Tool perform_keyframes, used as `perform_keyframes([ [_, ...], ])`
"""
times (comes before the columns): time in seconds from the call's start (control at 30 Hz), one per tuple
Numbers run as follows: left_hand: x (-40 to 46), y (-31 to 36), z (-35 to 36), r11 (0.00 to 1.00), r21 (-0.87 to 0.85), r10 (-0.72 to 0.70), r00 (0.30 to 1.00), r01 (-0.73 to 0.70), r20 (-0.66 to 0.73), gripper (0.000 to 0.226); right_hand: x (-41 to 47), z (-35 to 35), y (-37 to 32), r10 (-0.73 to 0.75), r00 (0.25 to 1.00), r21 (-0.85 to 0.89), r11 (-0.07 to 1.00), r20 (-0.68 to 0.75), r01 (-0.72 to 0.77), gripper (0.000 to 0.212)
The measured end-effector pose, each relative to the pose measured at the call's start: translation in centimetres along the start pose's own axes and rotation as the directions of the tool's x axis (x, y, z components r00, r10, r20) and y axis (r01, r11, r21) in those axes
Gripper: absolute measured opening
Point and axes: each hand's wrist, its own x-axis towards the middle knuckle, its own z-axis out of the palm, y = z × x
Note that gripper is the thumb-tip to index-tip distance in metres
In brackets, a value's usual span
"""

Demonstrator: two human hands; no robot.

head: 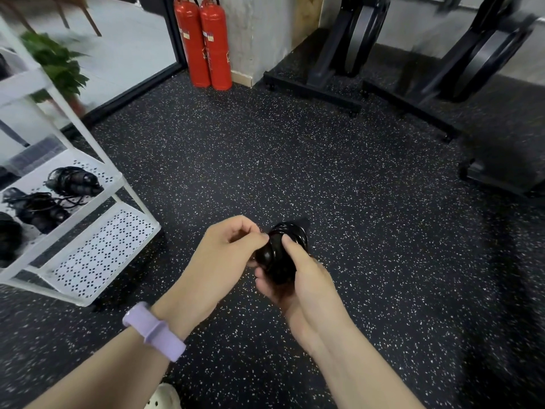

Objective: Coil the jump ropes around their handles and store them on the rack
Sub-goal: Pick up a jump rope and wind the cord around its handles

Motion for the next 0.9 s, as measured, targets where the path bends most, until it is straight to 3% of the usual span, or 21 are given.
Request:
perform_keyframes([
  [0.1, 0.1, -0.5, -0.2, 0.997, 0.046, -0.056, 0.996, 0.059, -0.074, 0.021, 0.1, 0.2, 0.1, -0.114, 0.993, -0.075, 0.991, -0.021, 0.112, 0.04],
  [0.2, 0.2, -1.0, -0.3, 0.974, 0.093, -0.199, 0.978, 0.205, -0.065, 0.031, 0.1, 0.5, 0.3, -0.22, 0.975, -0.223, 0.95, 0.016, 0.218, 0.038],
  [0.27, 0.3, -1.0, -0.5, 0.963, -0.026, -0.269, 0.963, 0.269, -0.009, 0.038, -0.1, 0.8, 0.4, -0.276, 0.958, -0.344, 0.895, 0.074, 0.285, 0.037],
  [0.4, 0.2, -1.0, -1.5, 0.96, -0.159, -0.226, 0.973, 0.23, 0.046, 0.039, -0.4, 2.2, 0.7, -0.381, 0.899, -0.564, 0.703, 0.216, 0.434, 0.044],
  [0.57, -0.3, -0.9, -3.9, 0.952, -0.256, -0.172, 0.985, 0.168, 0.006, 0.052, -0.7, 4.5, 1.3, -0.417, 0.84, -0.624, 0.566, 0.347, 0.539, 0.055],
  [0.67, -0.8, -0.8, -6.0, 0.946, -0.305, -0.147, 0.985, 0.113, -0.091, 0.057, -0.9, 6.9, 2.2, -0.413, 0.815, -0.625, 0.524, 0.407, 0.578, 0.059],
  [0.77, -1.2, -1.3, -8.2, 0.954, -0.289, -0.151, 0.955, 0.074, -0.254, 0.059, -0.7, 9.7, 3.7, -0.378, 0.816, -0.597, 0.556, 0.438, 0.578, 0.067],
  [0.9, -1.6, -2.4, -11.3, 0.954, -0.299, -0.151, 0.894, 0.02, -0.422, 0.045, -0.2, 13.4, 6.3, -0.357, 0.805, -0.575, 0.567, 0.474, 0.59, 0.075],
])
